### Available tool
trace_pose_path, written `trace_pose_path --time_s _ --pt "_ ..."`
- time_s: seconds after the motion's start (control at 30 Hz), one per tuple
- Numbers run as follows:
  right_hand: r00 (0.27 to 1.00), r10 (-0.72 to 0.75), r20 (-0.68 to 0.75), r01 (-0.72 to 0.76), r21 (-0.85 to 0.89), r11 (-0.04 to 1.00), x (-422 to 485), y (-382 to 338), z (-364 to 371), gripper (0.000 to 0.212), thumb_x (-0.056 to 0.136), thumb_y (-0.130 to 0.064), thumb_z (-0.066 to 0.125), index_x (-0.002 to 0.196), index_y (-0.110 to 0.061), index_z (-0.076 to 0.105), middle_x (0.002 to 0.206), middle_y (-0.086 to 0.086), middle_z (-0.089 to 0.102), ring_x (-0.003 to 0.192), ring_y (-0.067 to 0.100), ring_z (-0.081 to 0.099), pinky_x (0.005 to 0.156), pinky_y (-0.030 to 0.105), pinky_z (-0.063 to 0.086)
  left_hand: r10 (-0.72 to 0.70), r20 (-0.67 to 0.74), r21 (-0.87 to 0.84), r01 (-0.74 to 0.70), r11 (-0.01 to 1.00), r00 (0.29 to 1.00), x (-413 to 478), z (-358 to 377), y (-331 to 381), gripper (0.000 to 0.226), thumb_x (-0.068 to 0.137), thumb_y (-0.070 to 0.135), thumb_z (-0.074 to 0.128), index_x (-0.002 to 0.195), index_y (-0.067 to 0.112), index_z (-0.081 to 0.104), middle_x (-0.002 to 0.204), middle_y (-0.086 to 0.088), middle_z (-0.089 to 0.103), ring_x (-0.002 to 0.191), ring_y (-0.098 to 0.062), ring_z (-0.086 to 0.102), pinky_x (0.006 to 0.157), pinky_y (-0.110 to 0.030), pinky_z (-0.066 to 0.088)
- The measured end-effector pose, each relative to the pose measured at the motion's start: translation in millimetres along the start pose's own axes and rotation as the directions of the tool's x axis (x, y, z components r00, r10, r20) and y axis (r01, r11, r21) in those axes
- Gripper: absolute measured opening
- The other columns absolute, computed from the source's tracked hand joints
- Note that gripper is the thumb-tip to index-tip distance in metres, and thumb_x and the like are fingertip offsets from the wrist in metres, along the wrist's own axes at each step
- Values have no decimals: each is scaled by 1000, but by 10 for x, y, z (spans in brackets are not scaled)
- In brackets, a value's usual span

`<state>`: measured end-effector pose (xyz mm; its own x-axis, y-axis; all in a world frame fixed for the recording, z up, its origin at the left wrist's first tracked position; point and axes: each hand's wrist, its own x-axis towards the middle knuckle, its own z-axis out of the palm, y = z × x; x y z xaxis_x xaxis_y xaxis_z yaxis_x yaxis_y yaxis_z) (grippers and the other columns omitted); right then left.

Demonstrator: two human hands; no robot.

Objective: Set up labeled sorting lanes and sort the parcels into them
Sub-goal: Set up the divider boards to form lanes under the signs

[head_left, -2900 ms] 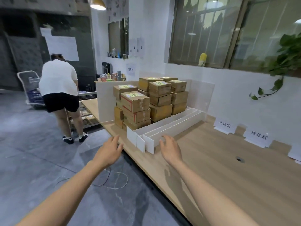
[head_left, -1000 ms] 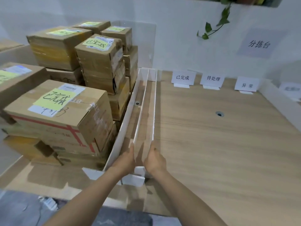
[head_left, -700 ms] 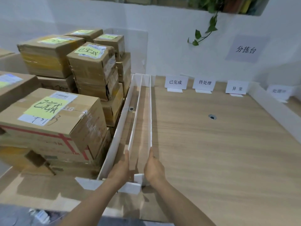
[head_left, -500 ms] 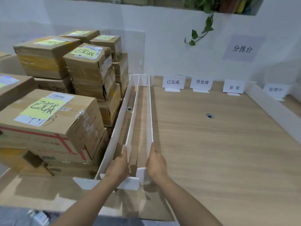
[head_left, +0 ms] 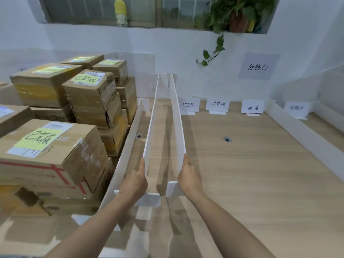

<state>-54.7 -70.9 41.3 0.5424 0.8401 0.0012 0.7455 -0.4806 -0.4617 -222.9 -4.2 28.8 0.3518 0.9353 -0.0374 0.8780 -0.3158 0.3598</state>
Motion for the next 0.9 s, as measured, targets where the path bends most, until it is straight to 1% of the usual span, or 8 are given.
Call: trace_pose_path --time_s 0.13,0.27,0.5,0.57,0.67,0.73,0.8,0.9 --pt "998 30 -62 -30 2 1000 55 225 -273 61 90 1 37 147 -12 18 108 12 61 94 32 61 68 36 44 14 6 -17 -14 1000 1000 18 -110 286 69 97 16 36 151 25 -7 89 -4 58 71 -14 57 64 -32 54" --pt "992 66 -108 -65 20 998 98 523 -555 61 91 -1 39 147 -13 18 104 10 62 91 31 61 64 34 42 15 20 -28 -14 1000 1000 33 -118 617 70 96 14 34 151 28 -8 107 -8 61 82 -19 58 75 -36 52" --pt "982 90 -164 -96 -25 995 136 1234 -1043 64 91 0 38 150 -12 15 109 13 62 97 32 60 65 32 38 45 17 -36 -44 998 999 -28 23 1276 69 93 6 28 152 24 -1 107 -11 62 85 -25 59 80 -40 51" --pt "980 102 -173 -110 -36 993 134 1456 -1165 64 91 -1 37 150 -11 15 112 13 62 99 32 60 67 33 39 55 8 -29 -55 998 998 -55 81 1473 69 92 6 28 152 24 -1 101 -11 62 83 -26 59 78 -41 52" --pt "978 117 -175 -128 -50 991 132 1790 -1329 63 91 -2 38 150 -11 17 110 12 63 99 33 61 72 36 44 84 -11 9 -84 996 996 -105 204 1768 69 92 8 31 152 22 0 102 -13 63 82 -29 59 68 -37 46" --pt "978 117 -175 -130 -62 990 135 2019 -1437 63 90 -1 38 149 -11 17 108 12 63 97 32 62 71 37 44 92 -18 24 -92 996 996 -139 275 1965 70 92 7 32 153 21 1 101 -14 64 79 -29 57 67 -36 44" --pt "978 119 -170 -133 -77 988 134 2243 -1545 64 90 0 37 149 -10 17 104 11 63 91 30 61 66 35 42 102 -20 47 -101 994 995 -174 350 2152 70 90 6 33 153 19 3 100 -15 64 76 -30 53 66 -35 41" --pt "980 127 -155 -144 -106 984 123 2524 -1689 62 88 1 38 147 -10 20 92 9 60 76 26 51 62 33 38 115 -20 79 -113 990 993 -240 458 2379 69 91 6 33 152 18 4 101 -15 64 77 -31 51 66 -34 39"
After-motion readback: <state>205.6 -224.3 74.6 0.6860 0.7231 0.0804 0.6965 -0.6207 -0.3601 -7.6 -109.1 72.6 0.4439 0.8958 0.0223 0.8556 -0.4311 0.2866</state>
